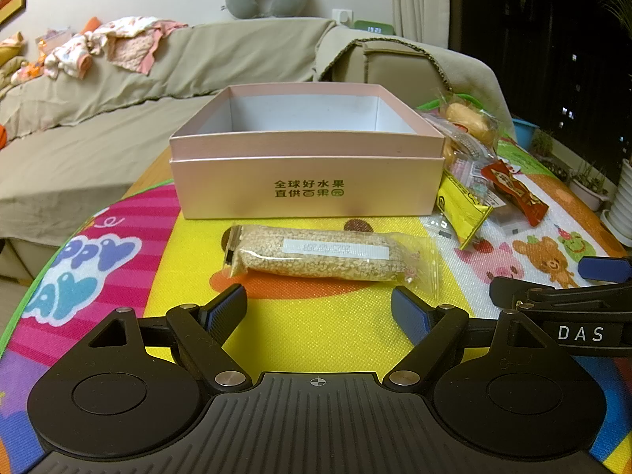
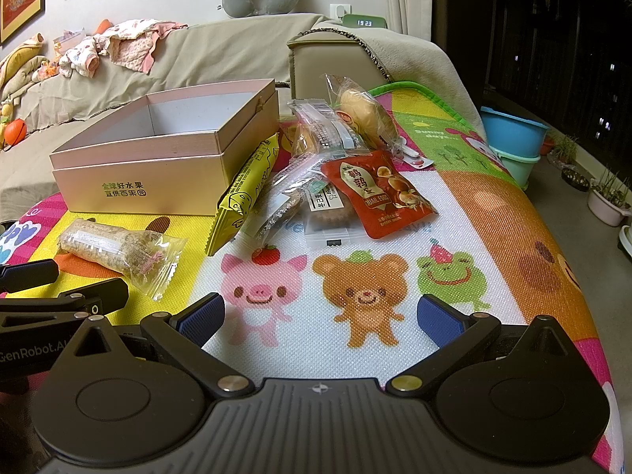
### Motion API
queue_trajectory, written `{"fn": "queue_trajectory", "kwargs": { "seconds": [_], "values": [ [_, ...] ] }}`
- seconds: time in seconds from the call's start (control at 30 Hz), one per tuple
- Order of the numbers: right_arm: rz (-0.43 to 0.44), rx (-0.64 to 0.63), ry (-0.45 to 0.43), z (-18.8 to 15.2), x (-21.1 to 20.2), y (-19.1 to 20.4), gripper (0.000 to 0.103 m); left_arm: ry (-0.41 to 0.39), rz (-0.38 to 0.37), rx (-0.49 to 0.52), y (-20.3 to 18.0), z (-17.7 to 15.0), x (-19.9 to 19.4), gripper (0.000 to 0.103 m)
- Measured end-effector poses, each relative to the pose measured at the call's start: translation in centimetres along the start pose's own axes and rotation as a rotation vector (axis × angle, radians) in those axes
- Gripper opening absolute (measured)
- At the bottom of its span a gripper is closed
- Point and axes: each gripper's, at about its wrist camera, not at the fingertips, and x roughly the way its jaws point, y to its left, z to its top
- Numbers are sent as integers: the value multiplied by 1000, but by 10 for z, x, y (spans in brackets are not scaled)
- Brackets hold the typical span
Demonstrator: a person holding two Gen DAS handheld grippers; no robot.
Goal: Organize objects
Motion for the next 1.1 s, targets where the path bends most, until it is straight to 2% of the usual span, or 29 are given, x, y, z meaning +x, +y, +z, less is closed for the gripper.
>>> {"fn": "queue_trajectory", "kwargs": {
  "seconds": [1.1],
  "values": [
    [7, 5, 3, 1, -1, 1, 103, 1, 6, 9, -1, 4, -2, 86]
  ]
}}
